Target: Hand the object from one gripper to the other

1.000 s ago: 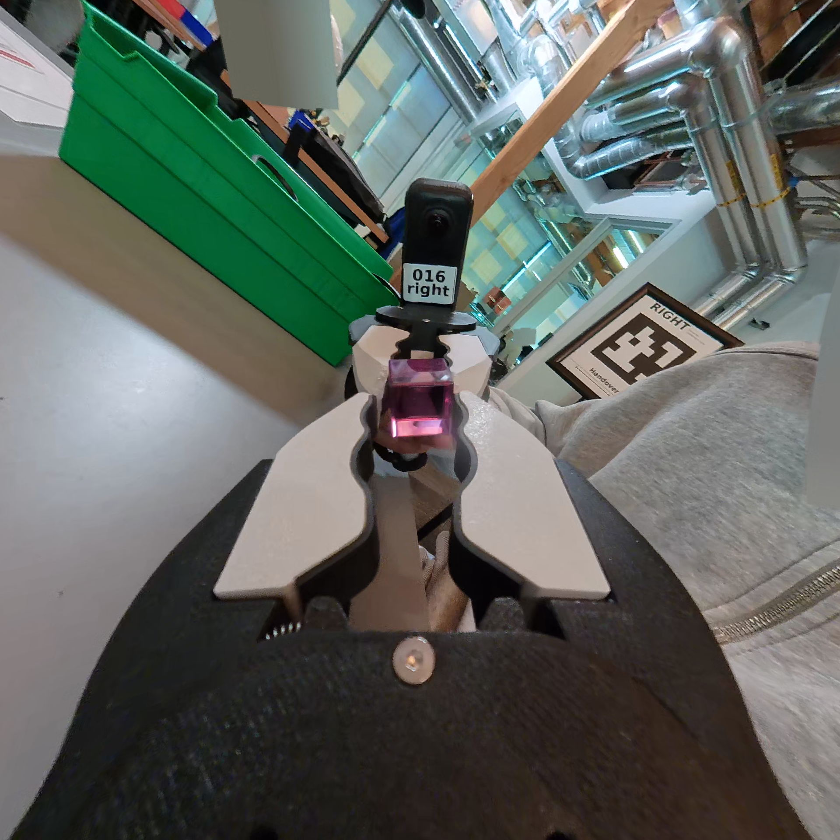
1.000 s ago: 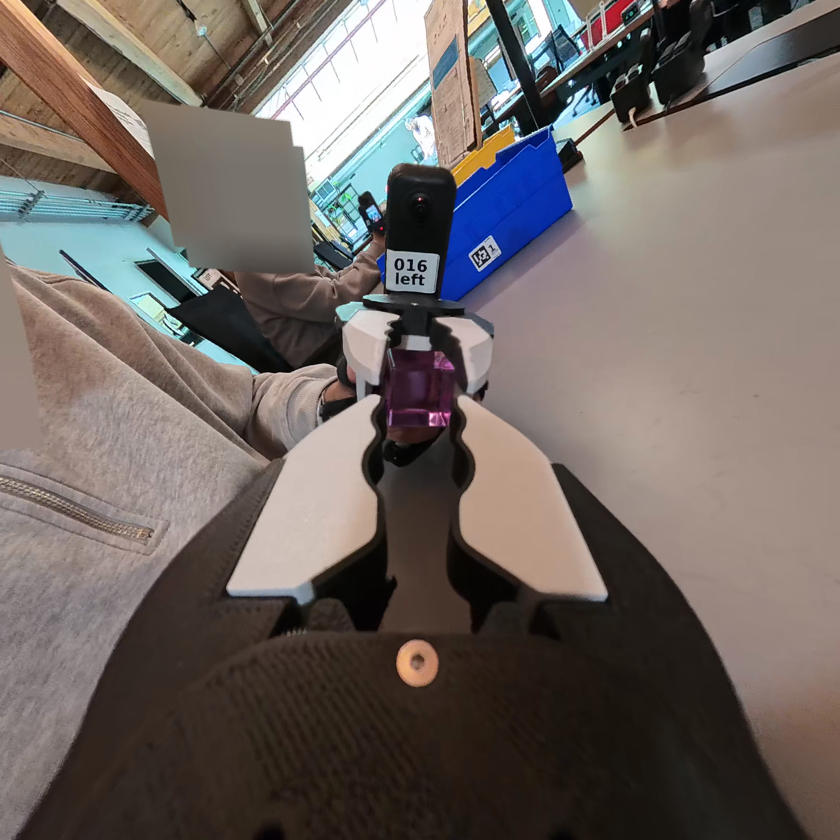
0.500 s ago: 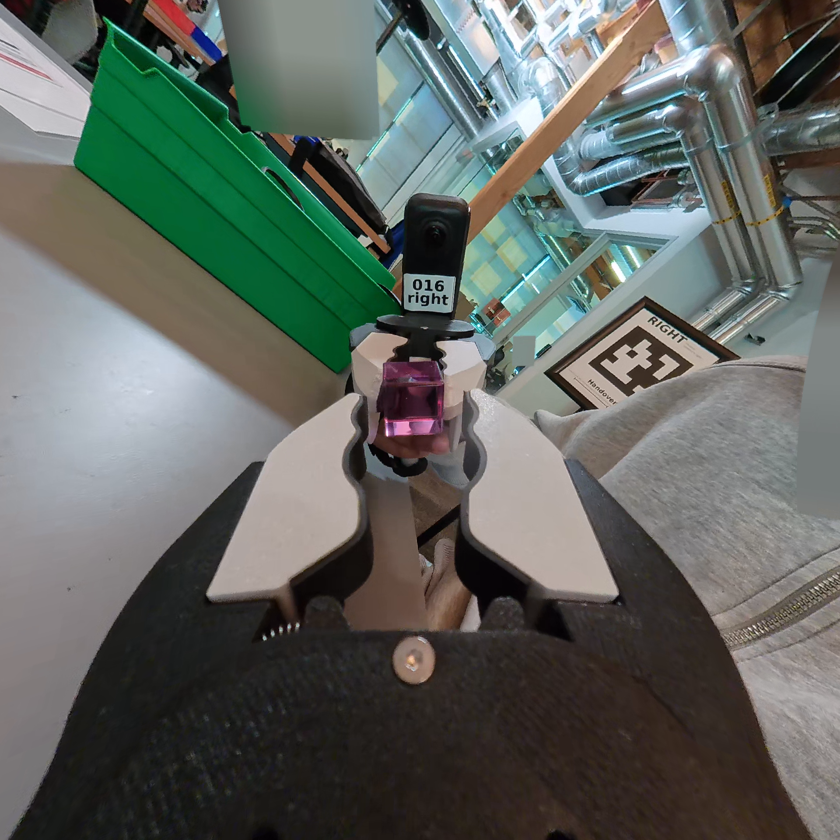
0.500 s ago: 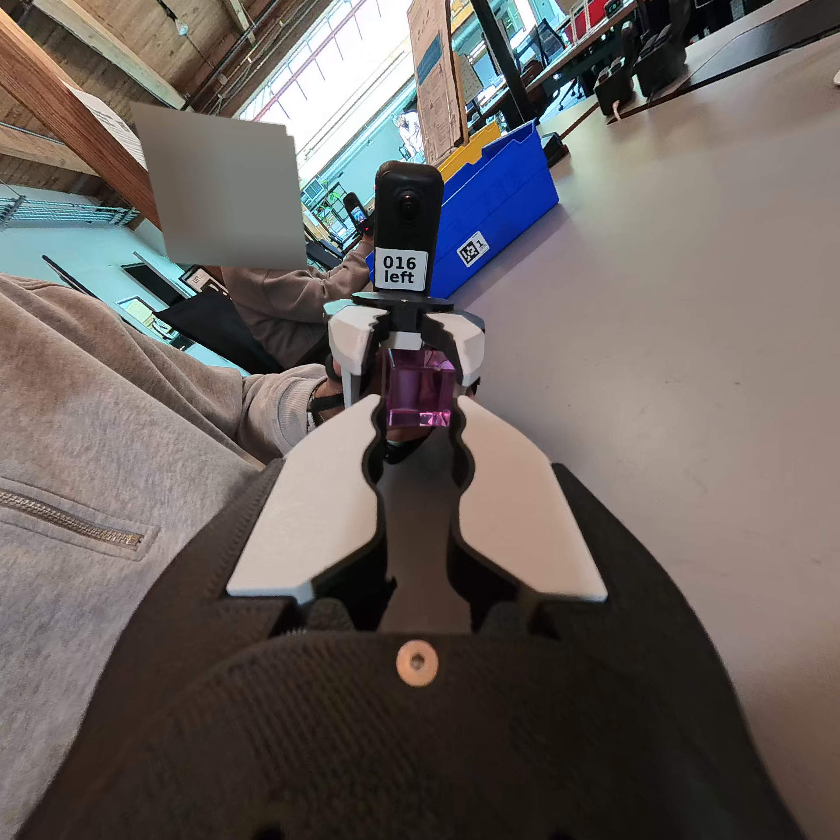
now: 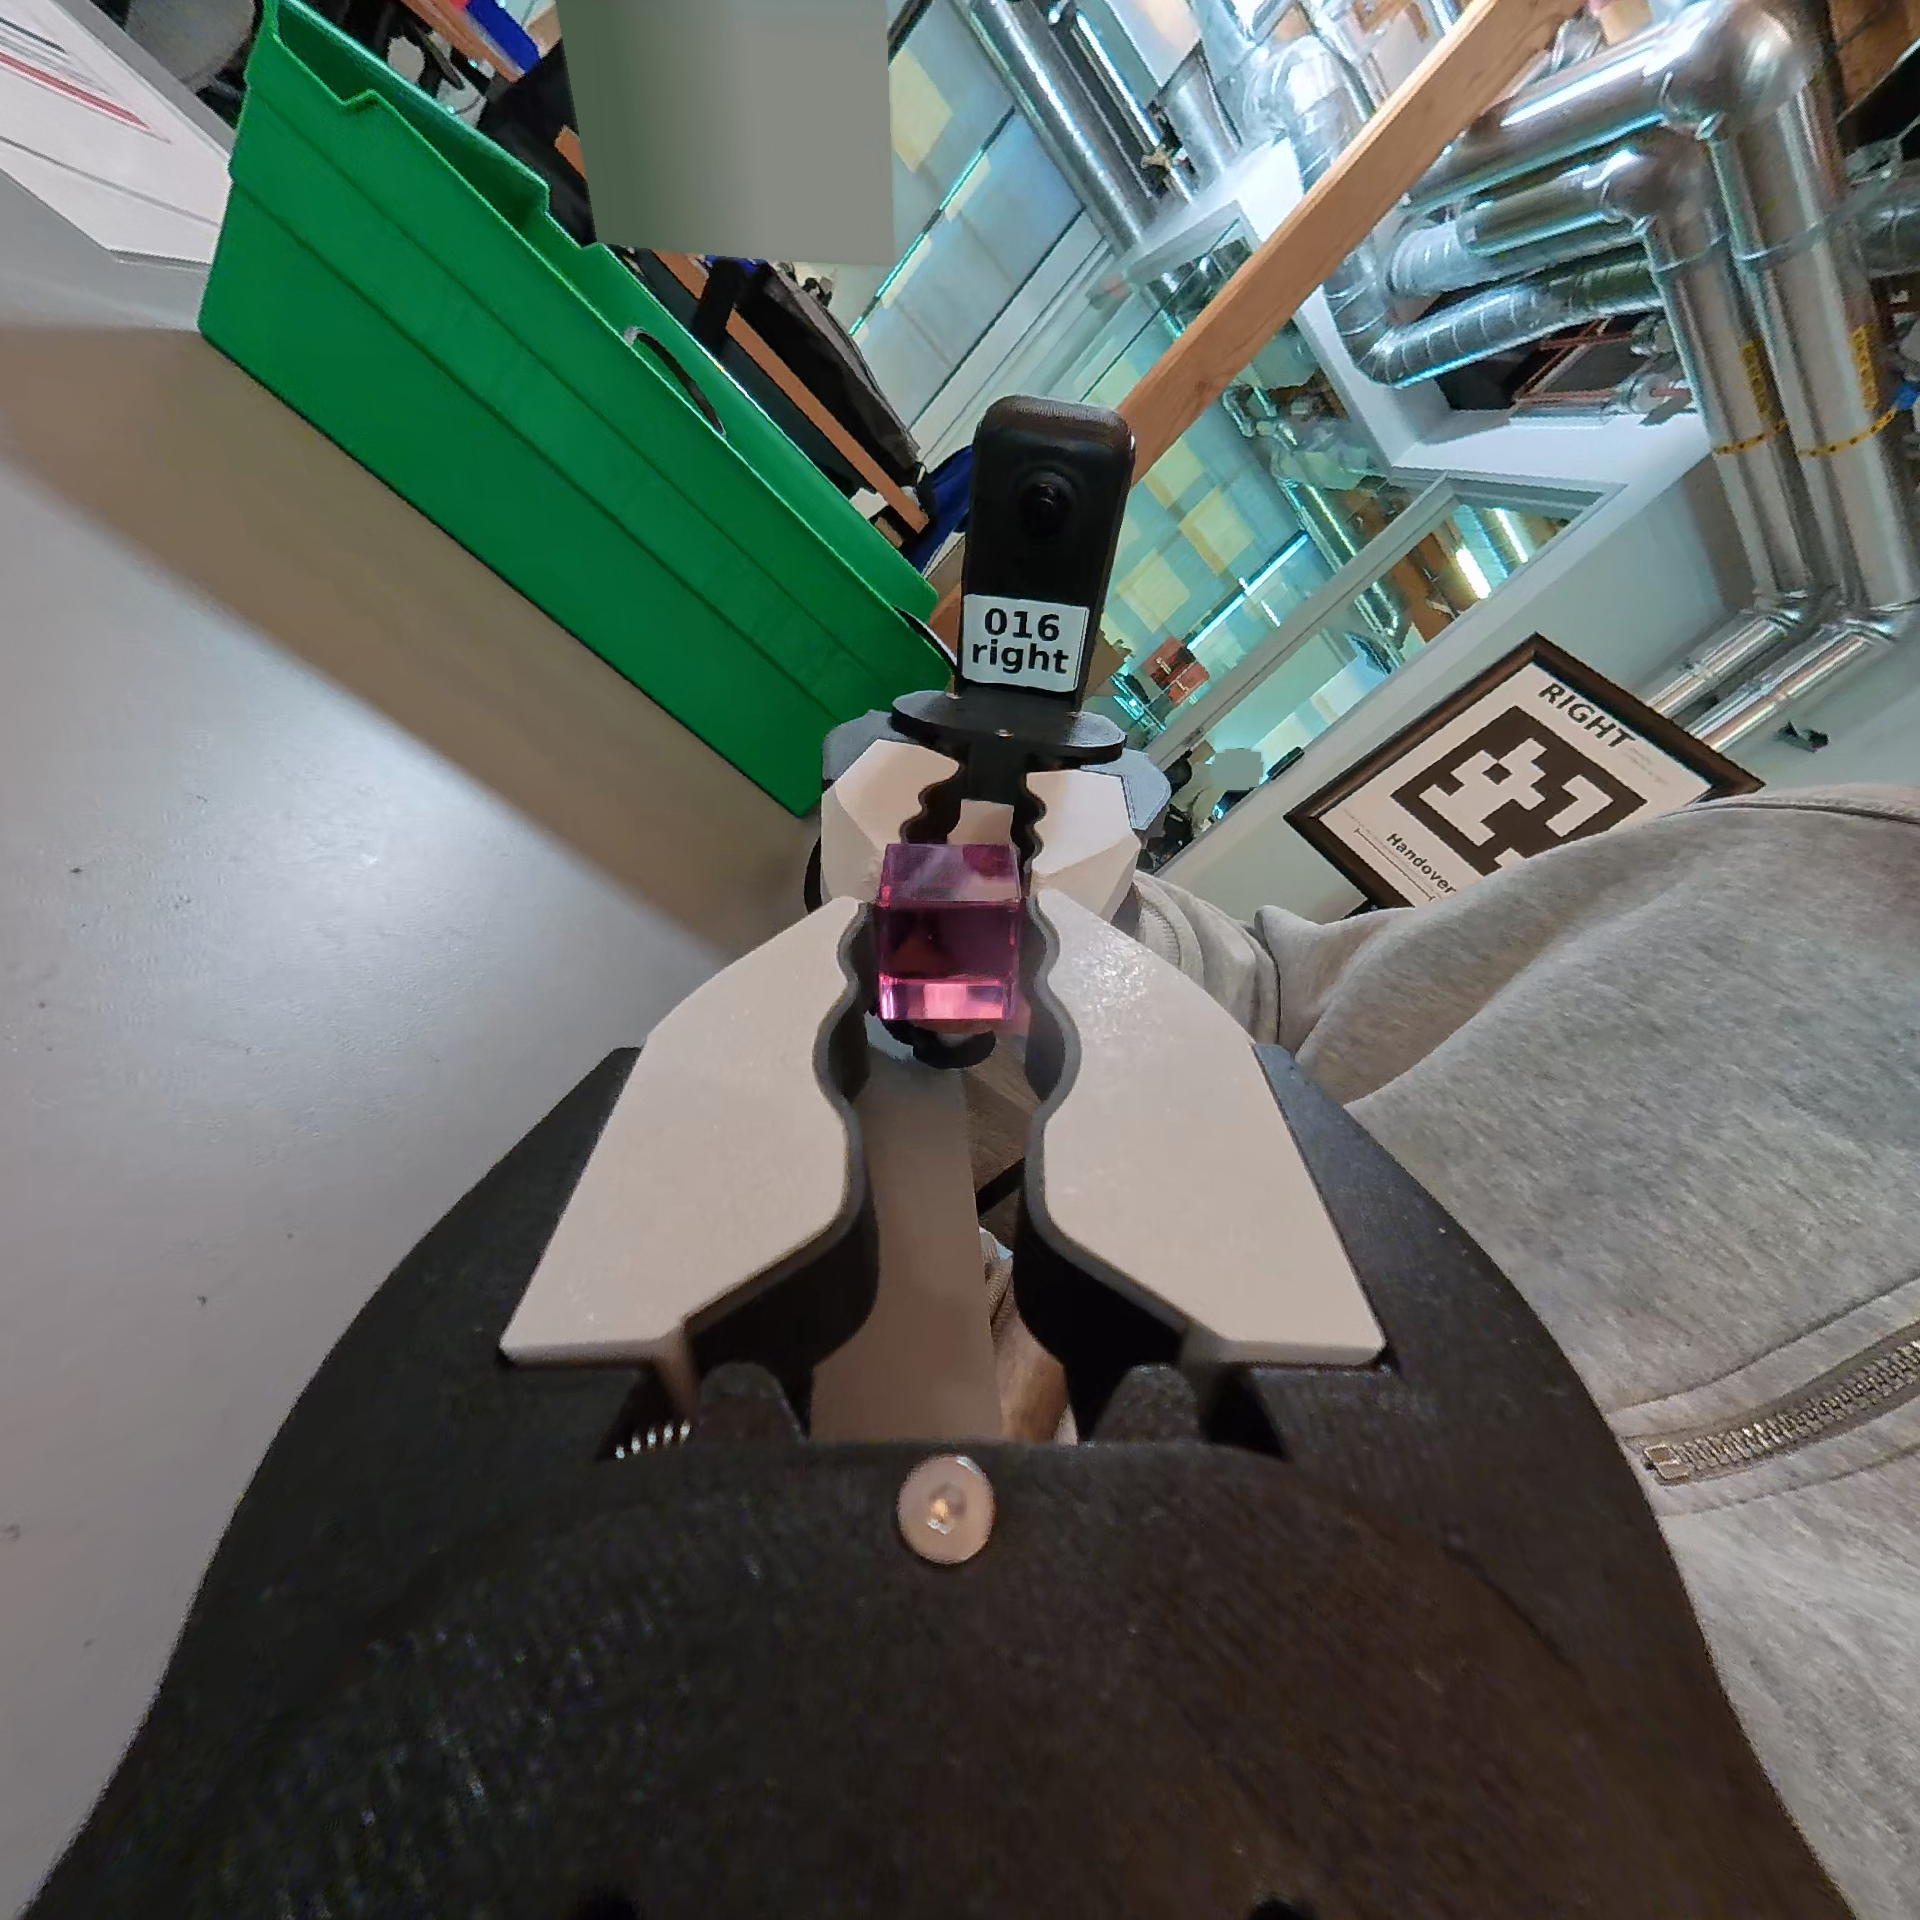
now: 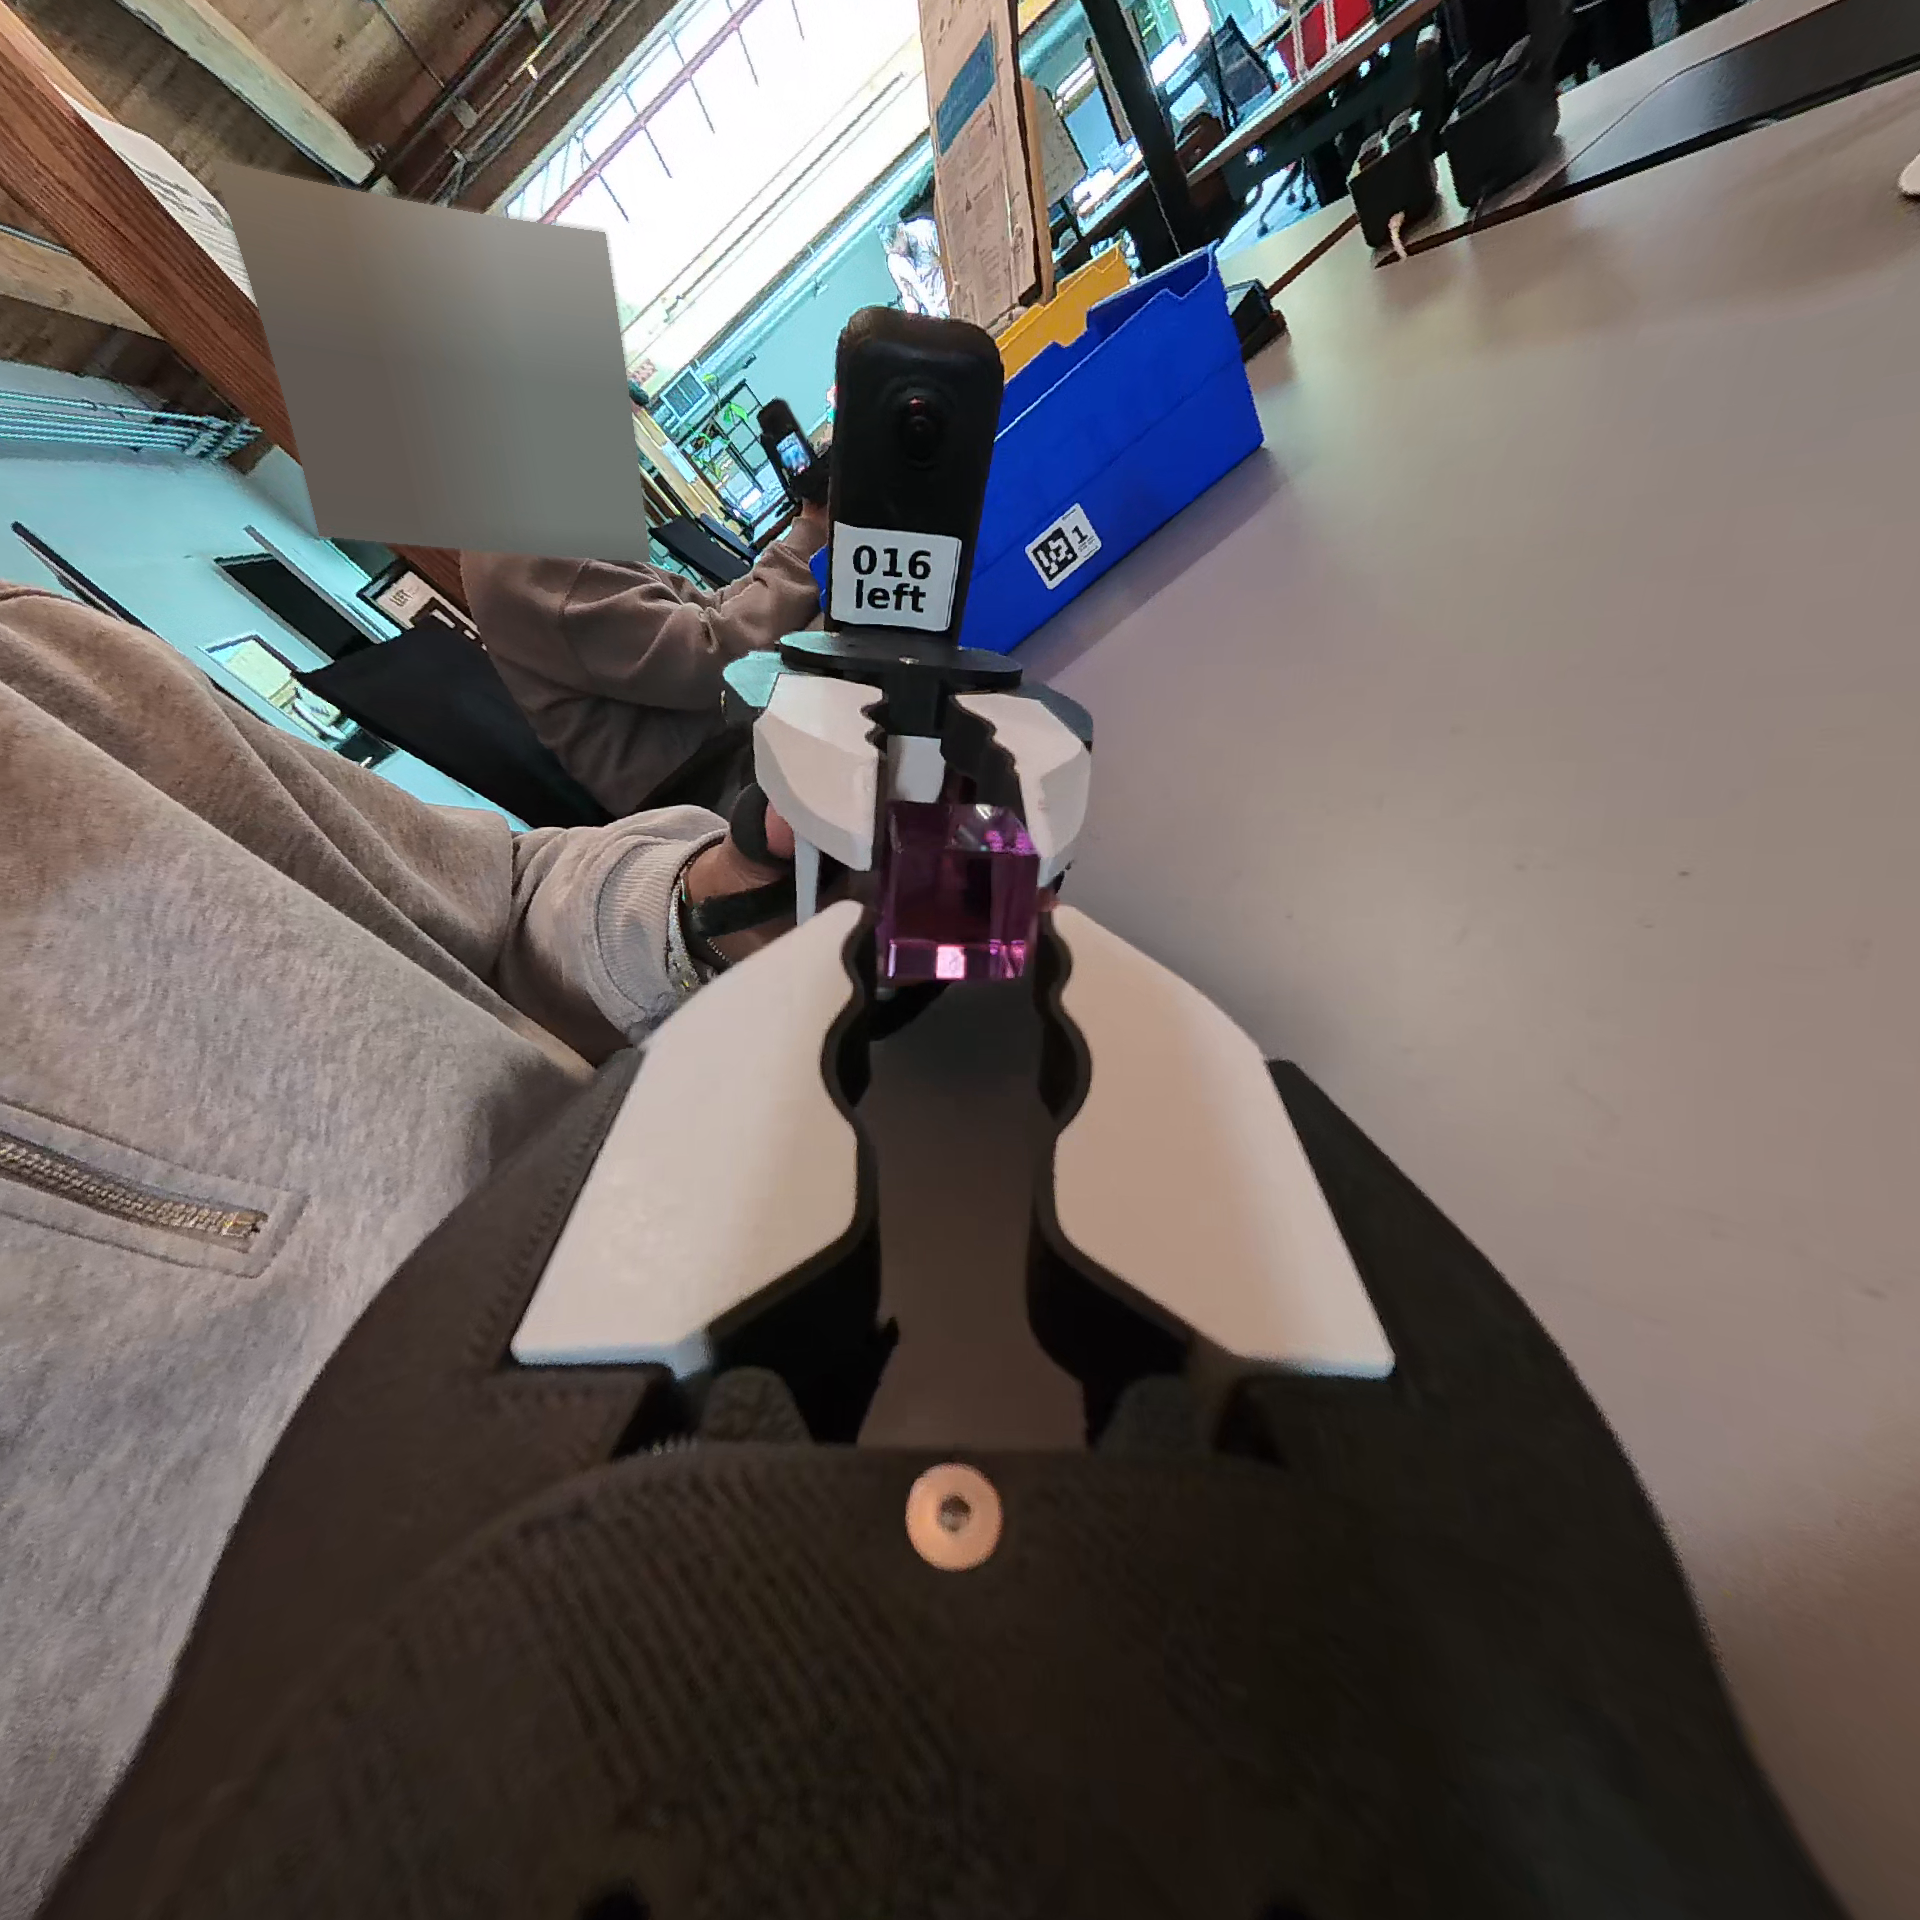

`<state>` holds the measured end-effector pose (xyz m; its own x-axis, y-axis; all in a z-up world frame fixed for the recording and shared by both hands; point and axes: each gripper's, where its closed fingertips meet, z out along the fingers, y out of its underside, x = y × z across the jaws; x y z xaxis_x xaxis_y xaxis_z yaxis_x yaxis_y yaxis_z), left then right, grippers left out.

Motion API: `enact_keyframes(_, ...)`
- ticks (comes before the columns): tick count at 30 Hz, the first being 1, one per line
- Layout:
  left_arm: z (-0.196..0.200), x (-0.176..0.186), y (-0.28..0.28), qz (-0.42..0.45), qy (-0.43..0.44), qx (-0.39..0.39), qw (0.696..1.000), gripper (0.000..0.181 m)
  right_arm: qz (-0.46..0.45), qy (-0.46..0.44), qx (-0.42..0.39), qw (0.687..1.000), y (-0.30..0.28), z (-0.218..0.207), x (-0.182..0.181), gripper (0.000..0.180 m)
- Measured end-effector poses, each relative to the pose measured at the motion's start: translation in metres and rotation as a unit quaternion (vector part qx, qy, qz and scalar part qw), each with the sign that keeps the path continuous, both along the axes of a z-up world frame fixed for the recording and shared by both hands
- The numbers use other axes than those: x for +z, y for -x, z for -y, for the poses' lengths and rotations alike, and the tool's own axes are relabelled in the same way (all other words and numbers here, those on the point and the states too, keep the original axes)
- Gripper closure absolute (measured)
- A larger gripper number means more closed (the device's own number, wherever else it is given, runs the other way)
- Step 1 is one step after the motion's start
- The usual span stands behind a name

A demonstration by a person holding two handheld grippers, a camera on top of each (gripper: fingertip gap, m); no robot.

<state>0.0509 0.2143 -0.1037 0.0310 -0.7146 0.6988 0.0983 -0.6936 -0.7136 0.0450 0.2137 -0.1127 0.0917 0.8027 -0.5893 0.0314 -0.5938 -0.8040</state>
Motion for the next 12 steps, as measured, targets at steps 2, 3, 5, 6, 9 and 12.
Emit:
enact_keyframes(2,0.0,0.0,0.0,0.002,0.005,-0.001,1.0,0.155,-0.008,0.0,-0.009,1.0,-0.001,-0.003,0.002,0.142)
enact_keyframes(3,-0.001,0.0,0.001,0.005,0.009,-0.002,1.0,0.155,-0.013,0.0,-0.014,1.0,-0.002,-0.005,0.003,0.14)
enact_keyframes(5,-0.001,0.001,0.002,0.012,0.018,-0.003,1.0,0.155,-0.02,0.002,-0.02,1.0,-0.004,-0.007,0.005,0.138)
enact_keyframes(6,-0.001,0.001,0.002,0.015,0.023,-0.004,1.0,0.155,-0.024,0.003,-0.022,0.999,-0.004,-0.008,0.006,0.137)
enact_keyframes(9,-0.002,0.001,0.003,0.03,0.046,-0.01,0.998,0.155,-0.037,-0.01,-0.026,0.999,-0.005,-0.009,0.011,0.133)
enact_keyframes(12,-0.002,0.002,0.004,0.051,0.08,-0.021,0.995,0.155,-0.047,-0.048,-0.029,0.997,-0.005,-0.008,0.016,0.128)
